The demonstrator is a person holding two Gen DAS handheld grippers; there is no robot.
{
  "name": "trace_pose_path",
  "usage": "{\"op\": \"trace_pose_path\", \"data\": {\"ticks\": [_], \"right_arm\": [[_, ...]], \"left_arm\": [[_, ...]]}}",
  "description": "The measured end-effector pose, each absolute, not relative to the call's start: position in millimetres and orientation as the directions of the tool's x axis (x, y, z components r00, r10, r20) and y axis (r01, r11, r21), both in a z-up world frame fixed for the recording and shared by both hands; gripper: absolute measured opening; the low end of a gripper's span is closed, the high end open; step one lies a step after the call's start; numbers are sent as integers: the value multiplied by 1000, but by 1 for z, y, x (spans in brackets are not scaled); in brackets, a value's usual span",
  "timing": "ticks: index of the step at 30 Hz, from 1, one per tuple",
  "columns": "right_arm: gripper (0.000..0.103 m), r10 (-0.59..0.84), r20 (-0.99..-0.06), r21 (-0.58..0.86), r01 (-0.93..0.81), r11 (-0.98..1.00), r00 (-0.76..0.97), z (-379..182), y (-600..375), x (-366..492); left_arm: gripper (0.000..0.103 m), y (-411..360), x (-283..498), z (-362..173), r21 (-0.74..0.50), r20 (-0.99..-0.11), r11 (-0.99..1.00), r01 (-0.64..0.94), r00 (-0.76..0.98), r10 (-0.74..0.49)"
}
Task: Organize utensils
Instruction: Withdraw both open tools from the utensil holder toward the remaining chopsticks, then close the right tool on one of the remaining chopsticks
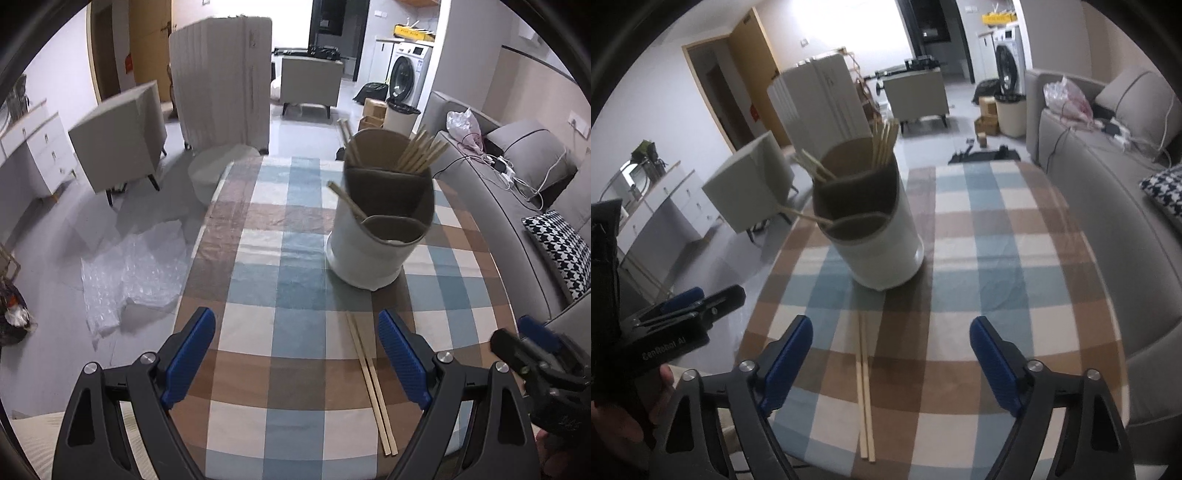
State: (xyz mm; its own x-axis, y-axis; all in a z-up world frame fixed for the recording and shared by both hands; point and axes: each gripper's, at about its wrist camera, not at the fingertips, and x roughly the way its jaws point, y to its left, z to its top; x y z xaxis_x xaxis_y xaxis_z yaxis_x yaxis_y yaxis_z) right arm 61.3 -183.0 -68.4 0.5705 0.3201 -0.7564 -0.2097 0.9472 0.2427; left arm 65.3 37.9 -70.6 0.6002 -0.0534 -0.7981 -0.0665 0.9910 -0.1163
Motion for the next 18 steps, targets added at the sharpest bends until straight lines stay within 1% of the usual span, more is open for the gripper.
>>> {"op": "trace_pose_path", "data": {"ticks": [1, 6, 7, 9, 11, 14, 18], "right_arm": [[76, 320, -769, 242, -211, 947, 553, -73, -180, 64], [71, 317, -823, 213, -260, 942, 472, -93, -159, 77], [64, 310, -836, 201, -274, 941, 453, -99, -153, 81], [54, 312, -862, 194, -308, 931, 399, -112, -142, 91], [53, 295, -888, 179, -325, 929, 353, -124, -133, 99], [52, 264, -926, 148, -385, 911, 269, -144, -113, 113], [50, 220, -944, 101, -422, 901, 244, -158, -98, 124]], "left_arm": [[86, 41, 66, -71, -133, -801, 989, -71, 595, -65], [86, 55, 72, -79, -172, -827, 979, -108, 556, -84], [86, 59, 72, -80, -181, -833, 976, -120, 546, -88], [86, 64, 76, -84, -197, -845, 971, -138, 526, -97], [86, 69, 78, -89, -197, -862, 968, -155, 498, -95], [86, 81, 80, -94, -231, -873, 954, -189, 474, -117], [86, 94, 81, -97, -252, -880, 942, -220, 457, -129]]}}
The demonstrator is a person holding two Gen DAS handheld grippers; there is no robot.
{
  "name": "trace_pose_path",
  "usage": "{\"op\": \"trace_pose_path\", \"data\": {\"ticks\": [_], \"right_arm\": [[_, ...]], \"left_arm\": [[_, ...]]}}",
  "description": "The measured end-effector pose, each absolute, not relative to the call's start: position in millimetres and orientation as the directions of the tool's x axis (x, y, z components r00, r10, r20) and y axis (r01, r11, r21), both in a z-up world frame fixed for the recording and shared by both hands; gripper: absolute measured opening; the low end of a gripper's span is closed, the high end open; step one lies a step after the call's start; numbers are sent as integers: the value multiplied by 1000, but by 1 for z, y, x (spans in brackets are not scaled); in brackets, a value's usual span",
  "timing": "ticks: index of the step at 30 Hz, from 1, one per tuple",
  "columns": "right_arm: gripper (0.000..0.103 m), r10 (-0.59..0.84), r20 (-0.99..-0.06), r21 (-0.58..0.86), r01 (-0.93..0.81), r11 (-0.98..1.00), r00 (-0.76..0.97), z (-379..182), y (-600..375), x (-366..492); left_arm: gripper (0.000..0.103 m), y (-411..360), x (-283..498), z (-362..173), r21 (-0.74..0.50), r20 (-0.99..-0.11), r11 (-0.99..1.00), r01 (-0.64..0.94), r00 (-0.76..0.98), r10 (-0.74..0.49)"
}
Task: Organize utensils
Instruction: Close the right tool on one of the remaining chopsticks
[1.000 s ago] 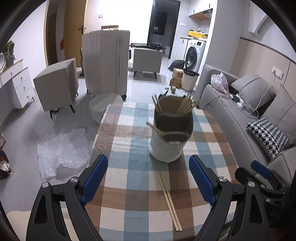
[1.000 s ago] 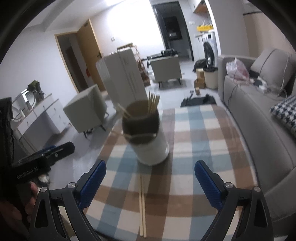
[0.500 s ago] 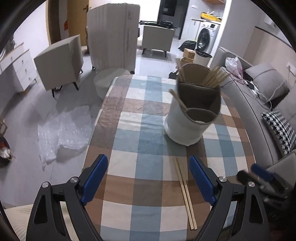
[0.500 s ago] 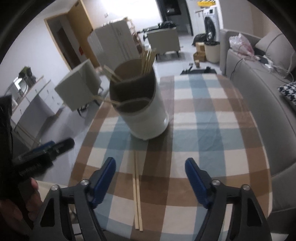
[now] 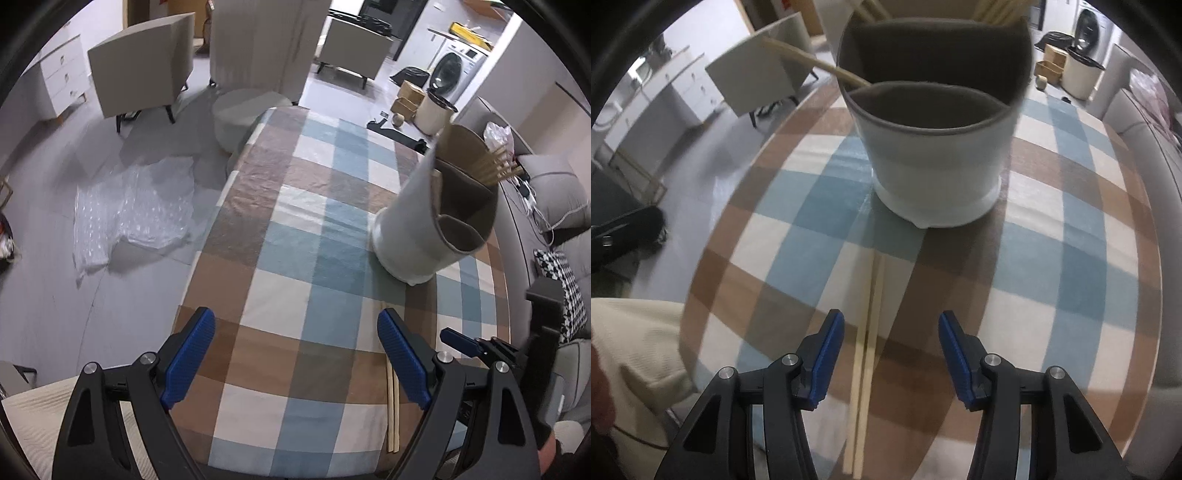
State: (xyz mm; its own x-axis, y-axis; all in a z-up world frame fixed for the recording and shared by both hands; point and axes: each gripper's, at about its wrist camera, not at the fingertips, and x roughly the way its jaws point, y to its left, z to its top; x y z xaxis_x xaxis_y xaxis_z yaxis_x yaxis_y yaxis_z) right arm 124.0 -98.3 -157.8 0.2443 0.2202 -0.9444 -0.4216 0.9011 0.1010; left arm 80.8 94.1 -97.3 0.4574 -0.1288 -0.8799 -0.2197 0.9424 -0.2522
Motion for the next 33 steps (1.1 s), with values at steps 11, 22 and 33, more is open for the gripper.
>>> {"op": "trace_pose_path", "data": {"ticks": [11, 22, 33], "right_arm": [[32, 178, -964, 78, -427, 901, 198, -183, -86, 138], [20, 125, -971, 28, -422, 906, 203, -190, -72, 142], [6, 119, -956, -10, -437, 900, 267, -192, -53, 142]], "left_arm": [[86, 109, 87, -105, -287, -887, 926, -244, 433, -160], [86, 117, 88, -110, -309, -891, 913, -267, 416, -180], [86, 127, 88, -116, -299, -903, 903, -307, 398, -164]]}}
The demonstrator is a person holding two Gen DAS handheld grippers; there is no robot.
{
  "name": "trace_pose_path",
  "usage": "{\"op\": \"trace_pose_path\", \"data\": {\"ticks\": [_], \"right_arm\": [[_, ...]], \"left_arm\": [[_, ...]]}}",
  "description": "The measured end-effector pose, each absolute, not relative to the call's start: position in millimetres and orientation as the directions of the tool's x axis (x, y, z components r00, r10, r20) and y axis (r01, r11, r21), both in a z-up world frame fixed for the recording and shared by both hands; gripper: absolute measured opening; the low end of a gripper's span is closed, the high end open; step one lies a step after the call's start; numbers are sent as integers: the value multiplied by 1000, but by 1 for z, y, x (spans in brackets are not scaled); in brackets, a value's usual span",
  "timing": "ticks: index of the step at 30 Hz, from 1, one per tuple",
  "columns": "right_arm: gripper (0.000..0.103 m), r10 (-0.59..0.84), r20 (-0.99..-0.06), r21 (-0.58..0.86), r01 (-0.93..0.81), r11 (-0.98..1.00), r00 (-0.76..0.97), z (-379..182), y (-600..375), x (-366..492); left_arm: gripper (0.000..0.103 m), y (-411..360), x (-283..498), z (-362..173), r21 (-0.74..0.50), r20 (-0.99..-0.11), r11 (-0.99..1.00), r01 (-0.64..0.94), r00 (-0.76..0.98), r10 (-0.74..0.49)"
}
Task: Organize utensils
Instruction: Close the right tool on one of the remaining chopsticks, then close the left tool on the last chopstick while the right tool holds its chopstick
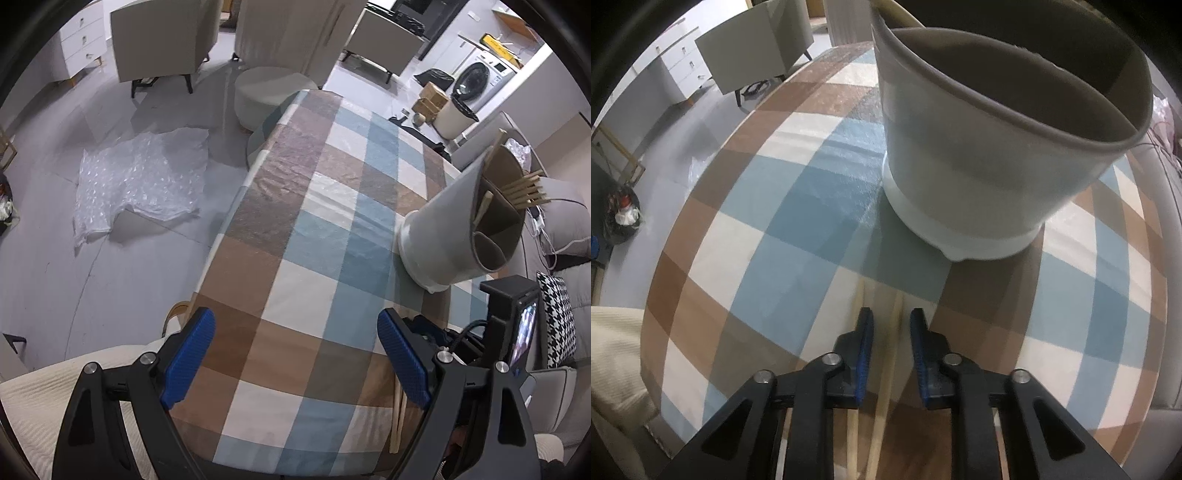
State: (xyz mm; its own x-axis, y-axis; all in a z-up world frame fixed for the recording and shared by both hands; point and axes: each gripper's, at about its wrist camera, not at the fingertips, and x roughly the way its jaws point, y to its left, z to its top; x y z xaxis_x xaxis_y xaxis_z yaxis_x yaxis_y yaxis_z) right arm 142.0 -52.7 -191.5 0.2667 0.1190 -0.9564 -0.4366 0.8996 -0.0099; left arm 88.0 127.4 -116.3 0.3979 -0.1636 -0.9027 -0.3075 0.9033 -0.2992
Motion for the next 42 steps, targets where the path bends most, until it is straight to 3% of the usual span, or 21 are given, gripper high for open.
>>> {"op": "trace_pose_path", "data": {"ticks": [7, 22, 30, 36, 40, 42], "right_arm": [[4, 203, -947, 102, -364, 926, 251, -186, -76, 148], [4, 481, -807, 531, 66, 845, 342, -152, -237, 141], [4, 523, -762, 600, 114, 792, 382, -142, -275, 133], [4, 534, -747, 608, 82, 790, 395, -132, -282, 127], [4, 524, -750, 591, 53, 805, 404, -126, -281, 126], [4, 522, -750, 590, 53, 806, 406, -126, -282, 127]], "left_arm": [[86, 118, 91, -119, -279, -914, 908, -314, 377, -151], [86, 57, 98, -134, -231, -945, 944, -236, 285, -160], [86, 25, 104, -154, -242, -959, 954, -179, 196, -207], [86, 11, 113, -164, -204, -969, 966, -159, 175, -176], [74, 0, 115, -172, -148, -980, 981, -126, 156, -127], [72, -4, 115, -173, -142, -980, 984, -105, 151, -126]]}}
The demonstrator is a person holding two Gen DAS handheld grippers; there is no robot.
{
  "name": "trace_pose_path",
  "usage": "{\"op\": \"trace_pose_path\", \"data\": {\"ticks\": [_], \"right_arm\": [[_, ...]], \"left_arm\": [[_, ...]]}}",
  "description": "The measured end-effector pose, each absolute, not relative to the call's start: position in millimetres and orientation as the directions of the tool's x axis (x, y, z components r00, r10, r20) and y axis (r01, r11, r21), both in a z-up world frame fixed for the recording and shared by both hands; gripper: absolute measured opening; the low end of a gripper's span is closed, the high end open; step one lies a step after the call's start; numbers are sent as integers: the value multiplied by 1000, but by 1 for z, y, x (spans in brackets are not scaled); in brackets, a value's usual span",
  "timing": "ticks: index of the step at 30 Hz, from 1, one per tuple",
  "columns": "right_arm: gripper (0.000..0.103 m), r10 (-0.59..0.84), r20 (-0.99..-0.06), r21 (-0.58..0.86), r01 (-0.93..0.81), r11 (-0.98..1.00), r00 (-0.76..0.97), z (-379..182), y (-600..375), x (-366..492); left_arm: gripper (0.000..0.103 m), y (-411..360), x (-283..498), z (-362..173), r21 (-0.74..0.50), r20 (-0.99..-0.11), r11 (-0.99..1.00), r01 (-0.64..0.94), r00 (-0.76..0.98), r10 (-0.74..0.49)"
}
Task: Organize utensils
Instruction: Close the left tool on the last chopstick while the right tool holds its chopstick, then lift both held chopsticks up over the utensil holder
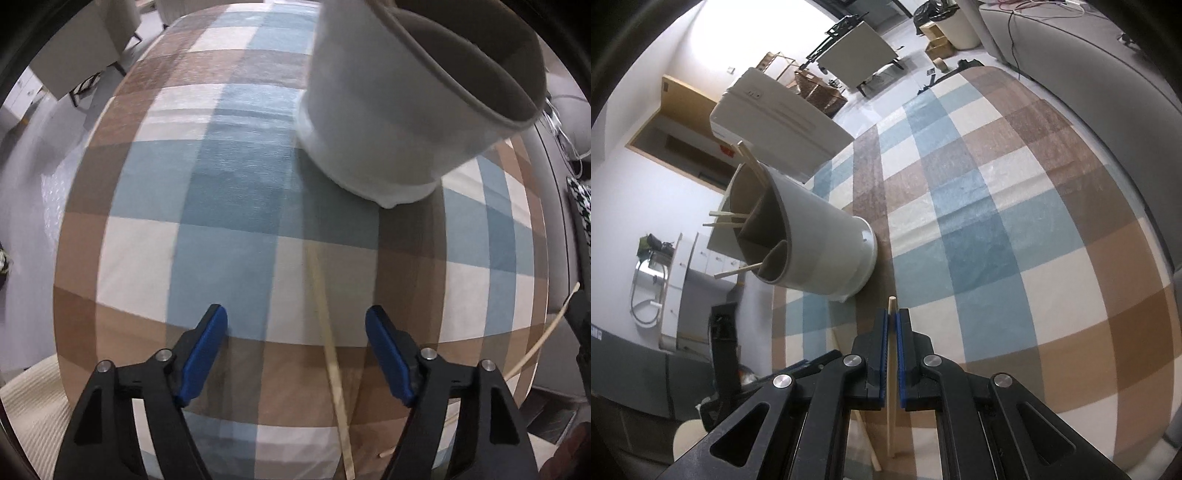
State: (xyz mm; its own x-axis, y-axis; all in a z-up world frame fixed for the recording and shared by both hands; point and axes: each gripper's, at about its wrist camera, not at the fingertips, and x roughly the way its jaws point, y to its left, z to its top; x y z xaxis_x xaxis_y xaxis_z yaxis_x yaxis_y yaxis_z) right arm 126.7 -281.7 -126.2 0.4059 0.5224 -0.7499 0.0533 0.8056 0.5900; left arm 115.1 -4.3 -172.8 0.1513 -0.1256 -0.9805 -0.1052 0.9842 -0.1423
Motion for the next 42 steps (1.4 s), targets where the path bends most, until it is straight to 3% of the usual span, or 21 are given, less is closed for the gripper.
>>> {"op": "trace_pose_path", "data": {"ticks": [5, 8, 11, 13, 15, 22, 30, 42], "right_arm": [[4, 523, -752, 597, 78, 799, 401, -131, -283, 130], [4, 518, -756, 589, 69, 805, 400, -131, -281, 130], [4, 514, -759, 581, 61, 811, 399, -130, -279, 130], [4, 514, -759, 581, 62, 811, 399, -131, -279, 130], [4, 511, -761, 579, 63, 813, 400, -131, -279, 130], [4, 492, -765, 559, 48, 828, 416, -123, -277, 126], [4, 432, -766, 478, -28, 878, 476, -97, -260, 104], [3, 392, -715, 386, -142, 912, 578, -60, -234, 64]], "left_arm": [[64, -6, 116, -176, -121, -984, 986, -113, 144, -105], [54, -8, 114, -174, -66, -986, 994, -88, 162, -51], [34, -14, 110, -171, -39, -983, 997, -59, 179, -27], [10, -15, 106, -169, -36, -982, 997, -69, 189, -22], [4, -18, 103, -169, -36, -980, 998, -56, 199, -24], [1, -22, 116, -161, -102, -963, 990, -94, 260, -75], [1, -15, 87, -100, -217, -872, 976, -28, 455, -181], [1, -11, 59, -64, -217, -810, 972, 95, 538, -233]]}}
